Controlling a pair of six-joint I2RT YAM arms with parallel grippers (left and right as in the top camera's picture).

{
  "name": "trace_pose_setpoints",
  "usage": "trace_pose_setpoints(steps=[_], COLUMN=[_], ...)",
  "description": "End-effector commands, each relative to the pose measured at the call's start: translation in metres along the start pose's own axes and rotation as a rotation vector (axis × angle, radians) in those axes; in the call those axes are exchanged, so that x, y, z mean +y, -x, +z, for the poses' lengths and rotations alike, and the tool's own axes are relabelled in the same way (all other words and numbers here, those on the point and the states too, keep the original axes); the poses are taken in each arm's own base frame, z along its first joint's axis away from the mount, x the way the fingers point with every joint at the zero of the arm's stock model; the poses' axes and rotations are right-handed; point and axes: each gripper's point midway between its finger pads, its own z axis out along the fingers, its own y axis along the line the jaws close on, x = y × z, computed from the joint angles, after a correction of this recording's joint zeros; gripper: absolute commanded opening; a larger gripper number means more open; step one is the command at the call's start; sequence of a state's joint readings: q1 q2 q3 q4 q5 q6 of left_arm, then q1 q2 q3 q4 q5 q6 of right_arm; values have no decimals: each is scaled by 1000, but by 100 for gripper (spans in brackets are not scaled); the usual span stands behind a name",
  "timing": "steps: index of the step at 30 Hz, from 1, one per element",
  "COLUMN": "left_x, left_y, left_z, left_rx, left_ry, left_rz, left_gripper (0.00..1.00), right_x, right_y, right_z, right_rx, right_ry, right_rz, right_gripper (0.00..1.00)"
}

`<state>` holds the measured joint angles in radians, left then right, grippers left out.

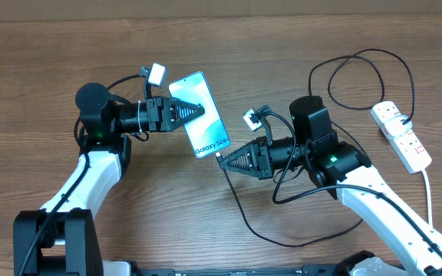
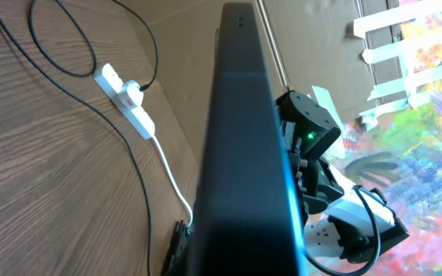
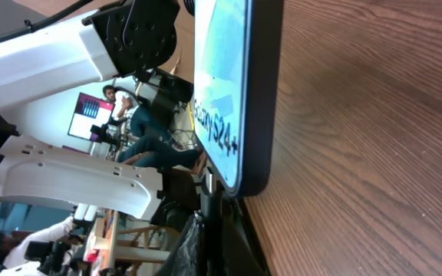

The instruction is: Plug charger to phone and switch on socket

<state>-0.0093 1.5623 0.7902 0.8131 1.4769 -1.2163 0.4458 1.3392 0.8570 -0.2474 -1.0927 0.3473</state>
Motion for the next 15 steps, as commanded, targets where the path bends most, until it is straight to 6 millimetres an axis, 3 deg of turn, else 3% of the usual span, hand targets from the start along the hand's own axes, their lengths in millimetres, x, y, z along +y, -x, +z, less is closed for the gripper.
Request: trace_pose_setpoints(steps=[1,15], left_x=[-5,-5], left_y=[8,8], left_z=[2,2], left_rx=[-10,-9], left_ry=[0,-1], left_rz=[19,-17], left_gripper=[4,4], right_x=[6,10], right_y=[4,6], right_z=[1,1], right_rx=[2,-2], right_ry=[17,36], right_rz=[5,7], right_gripper=[4,4])
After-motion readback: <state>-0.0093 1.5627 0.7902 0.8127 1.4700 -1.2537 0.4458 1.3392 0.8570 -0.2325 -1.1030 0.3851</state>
